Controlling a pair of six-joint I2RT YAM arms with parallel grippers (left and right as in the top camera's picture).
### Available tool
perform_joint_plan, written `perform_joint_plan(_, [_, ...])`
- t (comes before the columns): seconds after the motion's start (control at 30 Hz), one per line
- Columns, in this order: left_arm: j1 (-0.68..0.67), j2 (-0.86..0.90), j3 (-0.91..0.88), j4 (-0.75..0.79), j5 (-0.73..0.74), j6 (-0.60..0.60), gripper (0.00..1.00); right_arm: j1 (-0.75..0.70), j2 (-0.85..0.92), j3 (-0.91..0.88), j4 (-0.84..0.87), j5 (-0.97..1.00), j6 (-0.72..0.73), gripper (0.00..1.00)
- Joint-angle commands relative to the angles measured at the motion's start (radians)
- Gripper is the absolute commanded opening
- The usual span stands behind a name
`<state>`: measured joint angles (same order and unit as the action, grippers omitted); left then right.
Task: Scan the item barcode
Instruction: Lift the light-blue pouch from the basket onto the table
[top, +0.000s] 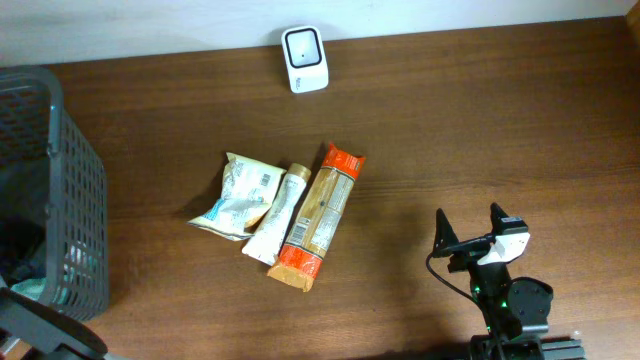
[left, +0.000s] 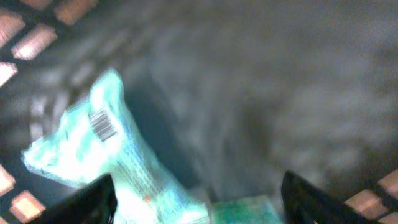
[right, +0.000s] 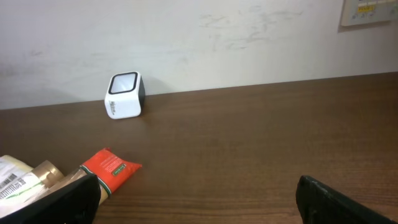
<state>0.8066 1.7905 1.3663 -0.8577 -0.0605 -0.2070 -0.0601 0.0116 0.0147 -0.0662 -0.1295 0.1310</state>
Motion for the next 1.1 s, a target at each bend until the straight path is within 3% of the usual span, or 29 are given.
perform_joint_plan(0.0, [0.002, -0.006, -0.147, 0.124, -0.088, -0.018, 0.78, -0.006, -0.005, -0.009, 0.000, -0.006, 0.000, 0.99])
perform_joint_plan(0.17, [0.002, -0.003, -0.280, 0.267, -0.131, -0.017, 0.42, -0.006, -0.005, -0.009, 0.000, -0.006, 0.000, 0.99])
perform_joint_plan(0.2, [0.002, 0.003, -0.287, 0.270, -0.131, -0.017, 0.30, -0.006, -0.005, -0.009, 0.000, -0.006, 0.000, 0.99])
perform_joint_plan(0.23, [0.002, 0.017, -0.287, 0.266, -0.131, -0.017, 0.01, -0.006, -0.005, -0.009, 0.000, -0.006, 0.000, 0.99])
perform_joint_plan(0.33, [0.001, 0.025, -0.247, 0.256, -0.119, -0.017, 0.00, -0.006, -0.005, -0.009, 0.000, -0.006, 0.000, 0.99])
perform_joint_plan(0.43, [0.001, 0.008, -0.029, 0.079, -0.112, -0.017, 0.00, -0.006, -0.005, -0.009, 0.000, -0.006, 0.000, 0.99])
perform_joint_plan(0.47, [0.001, 0.006, 0.063, -0.001, -0.111, -0.017, 0.09, -0.006, -0.005, -0.009, 0.000, -0.006, 0.000, 0.99])
perform_joint_plan(0.5, [0.002, 0.006, 0.096, -0.031, -0.113, -0.017, 0.99, -0.006, -0.005, -0.009, 0.000, -0.006, 0.000, 0.99])
perform_joint_plan(0.6, [0.013, 0.053, 0.042, -0.062, -0.113, -0.051, 0.99, -0.006, -0.005, -0.009, 0.000, -0.006, 0.000, 0.99])
perform_joint_plan(0.8, [0.014, 0.159, -0.121, 0.029, -0.158, -0.062, 1.00, -0.006, -0.005, -0.009, 0.000, -0.006, 0.000, 0.99])
perform_joint_plan(0.83, [0.014, 0.172, -0.123, 0.035, -0.166, -0.062, 0.91, -0.006, -0.005, -0.009, 0.000, -0.006, 0.000, 0.99])
perform_joint_plan(0.9, [0.014, 0.180, -0.123, 0.061, -0.165, -0.062, 0.17, -0.006, -0.005, -0.009, 0.000, -0.006, 0.000, 0.99])
perform_joint_plan(0.93, [0.014, 0.180, -0.112, 0.072, -0.165, -0.062, 0.00, -0.006, -0.005, -0.009, 0.000, -0.006, 0.000, 0.99])
perform_joint_plan(1.0, [0.014, 0.179, -0.021, 0.025, -0.164, -0.061, 0.00, -0.006, -0.005, -0.009, 0.000, -0.006, 0.000, 0.99])
perform_joint_plan(1.07, [0.014, 0.178, 0.181, -0.109, -0.156, -0.061, 0.00, -0.006, -0.005, -0.009, 0.000, -0.006, 0.000, 0.99])
